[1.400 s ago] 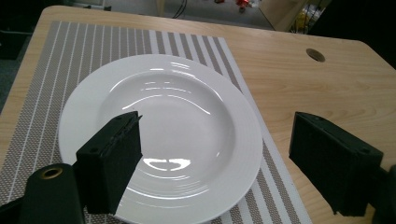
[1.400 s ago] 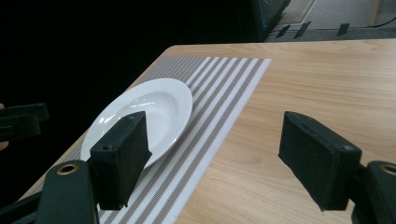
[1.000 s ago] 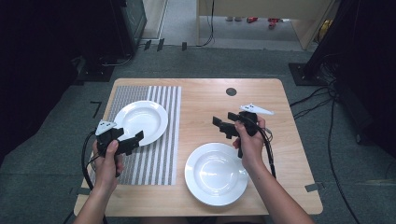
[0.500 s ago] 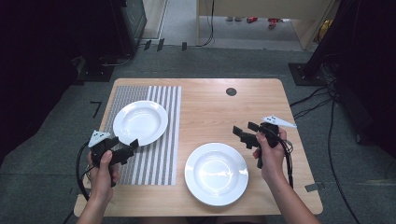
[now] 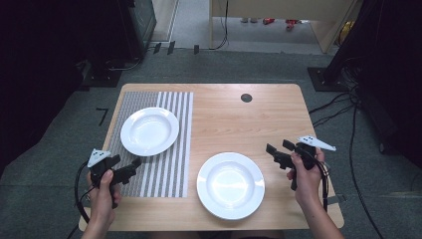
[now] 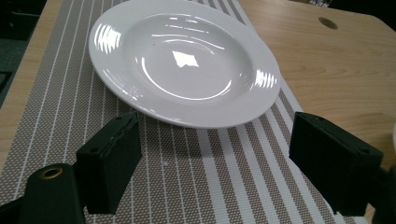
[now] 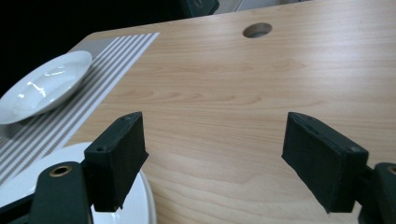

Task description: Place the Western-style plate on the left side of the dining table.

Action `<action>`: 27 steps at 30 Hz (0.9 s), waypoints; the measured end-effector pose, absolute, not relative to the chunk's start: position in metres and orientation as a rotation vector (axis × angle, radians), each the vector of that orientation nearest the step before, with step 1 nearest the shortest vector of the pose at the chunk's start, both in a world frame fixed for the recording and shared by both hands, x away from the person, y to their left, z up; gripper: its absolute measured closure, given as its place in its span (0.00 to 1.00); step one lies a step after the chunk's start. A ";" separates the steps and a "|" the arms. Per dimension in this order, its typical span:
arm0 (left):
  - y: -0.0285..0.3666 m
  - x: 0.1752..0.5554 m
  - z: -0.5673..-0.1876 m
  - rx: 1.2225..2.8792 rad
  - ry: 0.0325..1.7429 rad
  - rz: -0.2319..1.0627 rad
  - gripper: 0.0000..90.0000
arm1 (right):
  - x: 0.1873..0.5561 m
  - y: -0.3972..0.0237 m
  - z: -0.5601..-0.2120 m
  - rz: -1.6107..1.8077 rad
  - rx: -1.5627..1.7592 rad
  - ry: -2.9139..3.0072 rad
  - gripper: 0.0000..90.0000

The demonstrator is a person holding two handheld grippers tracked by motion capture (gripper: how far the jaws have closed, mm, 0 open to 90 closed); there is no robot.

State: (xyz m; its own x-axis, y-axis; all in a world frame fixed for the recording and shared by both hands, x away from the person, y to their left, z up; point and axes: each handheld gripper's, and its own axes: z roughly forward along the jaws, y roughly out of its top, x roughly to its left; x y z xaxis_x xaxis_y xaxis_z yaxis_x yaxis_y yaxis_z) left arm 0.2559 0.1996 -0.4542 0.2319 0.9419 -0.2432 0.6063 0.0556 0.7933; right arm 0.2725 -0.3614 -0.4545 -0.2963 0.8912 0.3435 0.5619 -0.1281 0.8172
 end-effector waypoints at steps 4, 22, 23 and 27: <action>0.206 0.252 -0.462 1.639 1.493 0.489 0.19 | 0.265 -0.375 -0.462 1.377 1.649 1.795 0.24; 0.225 0.236 -0.488 1.692 1.492 0.502 0.19 | 0.233 -0.424 -0.487 1.273 1.746 1.731 0.24; 0.226 0.235 -0.490 1.698 1.494 0.504 0.19 | 0.232 -0.426 -0.489 1.268 1.749 1.729 0.24; 0.230 0.233 -0.495 1.708 1.501 0.506 0.19 | 0.227 -0.432 -0.494 1.249 1.767 1.720 0.24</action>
